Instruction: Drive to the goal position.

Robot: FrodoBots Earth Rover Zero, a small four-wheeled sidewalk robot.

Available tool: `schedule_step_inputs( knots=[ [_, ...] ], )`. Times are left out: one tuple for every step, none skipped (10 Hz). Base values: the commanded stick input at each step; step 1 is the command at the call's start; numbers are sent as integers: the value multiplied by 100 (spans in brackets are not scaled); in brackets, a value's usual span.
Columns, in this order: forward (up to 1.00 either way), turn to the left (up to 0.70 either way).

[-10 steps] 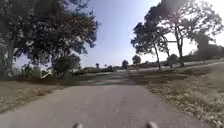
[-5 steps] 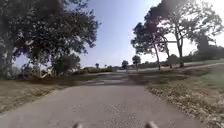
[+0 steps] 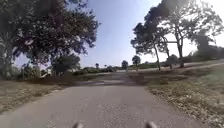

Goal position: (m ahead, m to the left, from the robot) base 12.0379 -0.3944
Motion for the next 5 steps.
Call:
schedule_step_inputs(
  knots=[
    [9,1],
    [9,1],
    [9,1],
    [10,1],
    [10,1]
  ],
)
